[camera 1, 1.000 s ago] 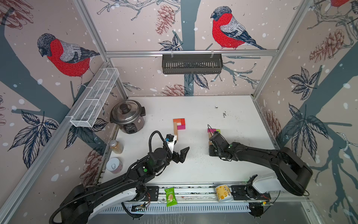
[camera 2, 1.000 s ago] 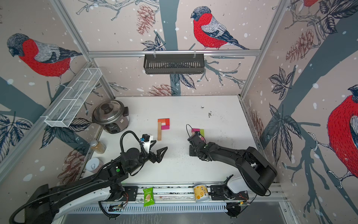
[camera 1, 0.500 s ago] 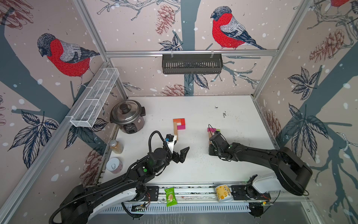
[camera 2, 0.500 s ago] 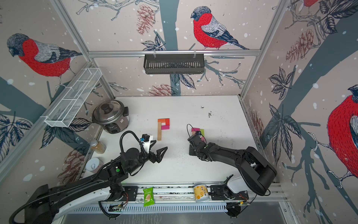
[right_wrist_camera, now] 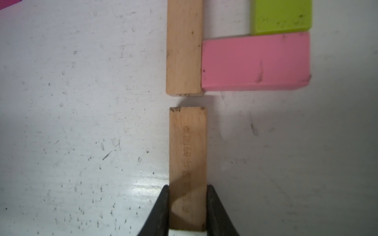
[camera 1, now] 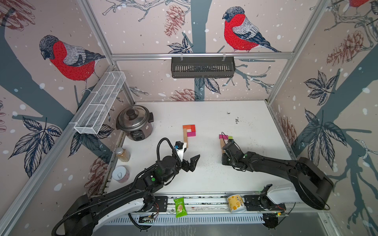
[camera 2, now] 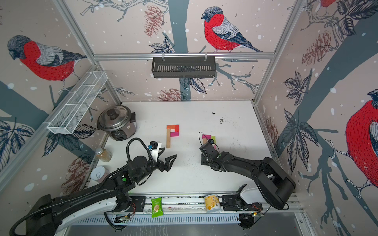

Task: Assemble the letter p with building blocks
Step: Assemble the building block at the center of the board.

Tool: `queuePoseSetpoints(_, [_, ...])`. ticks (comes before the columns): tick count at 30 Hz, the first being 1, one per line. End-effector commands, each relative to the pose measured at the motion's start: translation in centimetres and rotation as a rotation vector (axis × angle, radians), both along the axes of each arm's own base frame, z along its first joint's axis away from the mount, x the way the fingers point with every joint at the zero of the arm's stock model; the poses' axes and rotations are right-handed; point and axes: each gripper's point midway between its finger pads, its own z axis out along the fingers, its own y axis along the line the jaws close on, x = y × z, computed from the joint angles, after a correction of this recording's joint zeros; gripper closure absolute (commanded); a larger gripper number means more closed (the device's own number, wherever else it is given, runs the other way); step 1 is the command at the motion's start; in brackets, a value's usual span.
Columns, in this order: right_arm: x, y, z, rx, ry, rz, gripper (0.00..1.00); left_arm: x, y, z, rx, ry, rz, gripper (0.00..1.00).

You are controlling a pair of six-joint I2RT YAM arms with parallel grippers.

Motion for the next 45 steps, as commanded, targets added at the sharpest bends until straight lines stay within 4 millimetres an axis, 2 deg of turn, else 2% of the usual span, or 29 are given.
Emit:
queuePoseSetpoints(1, [-1.8, -1.6, -1.5, -0.077, 0.093, -0.011, 0.79, 0.0, -0.2, 0.9, -0.031, -0.021, -0.009, 0.03])
queuePoseSetpoints(11, [-1.3, -1.6, -1.4, -0.092, 0.089, -0.021, 0.75, 0.0, -0.2, 0.9, -0.03, -0.022, -0.005, 0.03])
queuePoseSetpoints(28, [-1.0, -1.2, -1.2, -0.072, 0.087, -0.023, 0.58, 0.0, -0.2, 0.8, -0.026, -0.019, -0.006, 0.03])
queuePoseSetpoints(31, [-0.8, -0.8, -0.5, -0.049, 0.074, -0.016, 0.54, 0.1, -0.2, 0.9, -0.027, -0.02, -0.006, 0.03])
queuePoseSetpoints(38, [0.3, -0.3, 3.2, -0.013, 0.003, 0.006, 0.4, -0.3, -0.3, 1.3, -0.041, -0.025, -0.022, 0.03])
queuePoseSetpoints(41, [0.6, -0.7, 4.7, 0.001, -0.021, 0.005, 0.36, -0.5, -0.4, 1.6, -0.056, -0.028, -0.036, 0.03])
queuePoseSetpoints(43, [0.8, -1.1, 5.8, 0.028, -0.044, 0.004, 0.36, -0.9, -0.8, 1.9, -0.067, -0.028, -0.067, 0.03])
queuePoseSetpoints(45, [0.8, -1.5, 6.3, 0.044, -0.046, -0.001, 0.41, -1.5, -1.2, 2.3, -0.086, -0.025, -0.109, 0.03])
